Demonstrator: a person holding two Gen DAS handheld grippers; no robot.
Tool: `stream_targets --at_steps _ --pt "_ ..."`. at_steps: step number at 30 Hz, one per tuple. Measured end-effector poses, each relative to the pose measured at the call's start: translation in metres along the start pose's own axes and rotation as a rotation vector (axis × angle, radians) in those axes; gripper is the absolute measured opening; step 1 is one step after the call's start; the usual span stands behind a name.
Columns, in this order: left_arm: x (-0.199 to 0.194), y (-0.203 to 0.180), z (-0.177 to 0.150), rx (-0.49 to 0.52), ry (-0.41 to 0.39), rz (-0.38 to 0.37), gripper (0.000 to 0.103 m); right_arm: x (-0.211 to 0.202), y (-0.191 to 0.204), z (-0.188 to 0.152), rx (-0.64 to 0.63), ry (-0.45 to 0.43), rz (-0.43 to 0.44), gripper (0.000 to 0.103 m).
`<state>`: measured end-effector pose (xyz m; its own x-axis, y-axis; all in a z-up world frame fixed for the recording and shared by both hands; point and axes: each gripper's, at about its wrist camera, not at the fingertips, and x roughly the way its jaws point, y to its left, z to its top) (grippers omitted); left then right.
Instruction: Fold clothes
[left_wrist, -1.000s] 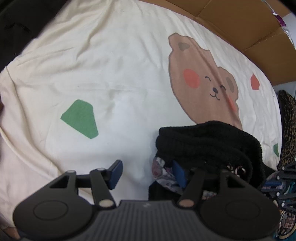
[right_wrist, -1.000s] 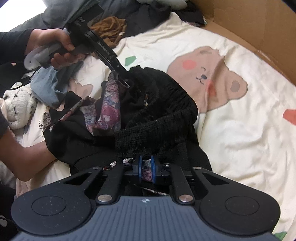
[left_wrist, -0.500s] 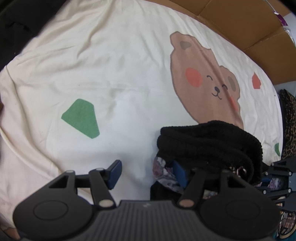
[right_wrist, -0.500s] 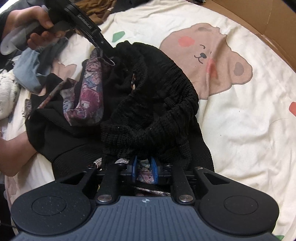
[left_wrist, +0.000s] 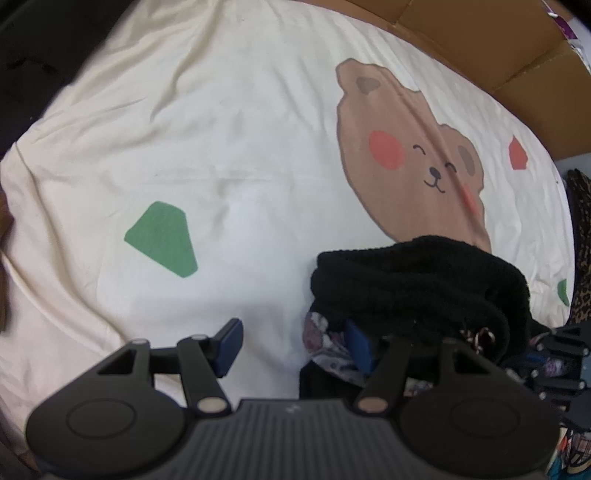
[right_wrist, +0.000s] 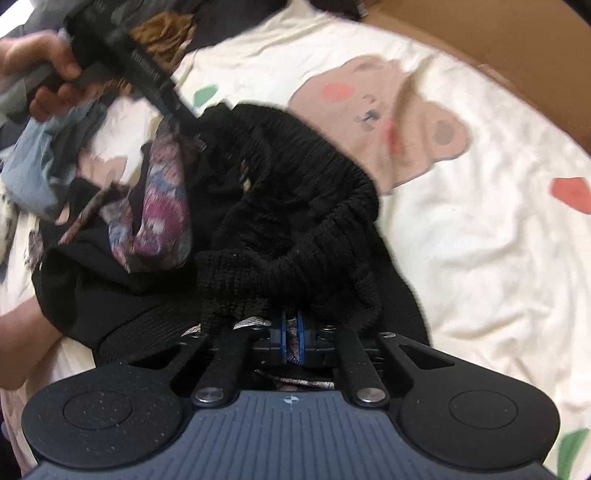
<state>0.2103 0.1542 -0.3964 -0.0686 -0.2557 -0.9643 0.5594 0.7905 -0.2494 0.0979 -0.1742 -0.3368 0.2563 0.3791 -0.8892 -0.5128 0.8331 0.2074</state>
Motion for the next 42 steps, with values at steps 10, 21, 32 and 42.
stream_targets --at_steps 10,21,32,42 --pt "-0.006 -0.001 0.004 0.004 -0.011 -0.006 0.063 -0.062 -0.042 -0.008 0.140 -0.141 -0.207 0.003" --pt "-0.012 0.006 0.004 -0.013 -0.036 -0.021 0.063 -0.055 -0.075 -0.002 0.203 -0.164 -0.354 0.000" --pt "-0.032 0.023 0.006 -0.086 -0.104 -0.070 0.057 -0.056 -0.111 -0.005 0.330 -0.189 -0.211 0.029" --pt "0.003 0.033 -0.007 -0.216 -0.006 -0.195 0.057 -0.016 -0.118 -0.019 0.385 -0.057 -0.104 0.031"
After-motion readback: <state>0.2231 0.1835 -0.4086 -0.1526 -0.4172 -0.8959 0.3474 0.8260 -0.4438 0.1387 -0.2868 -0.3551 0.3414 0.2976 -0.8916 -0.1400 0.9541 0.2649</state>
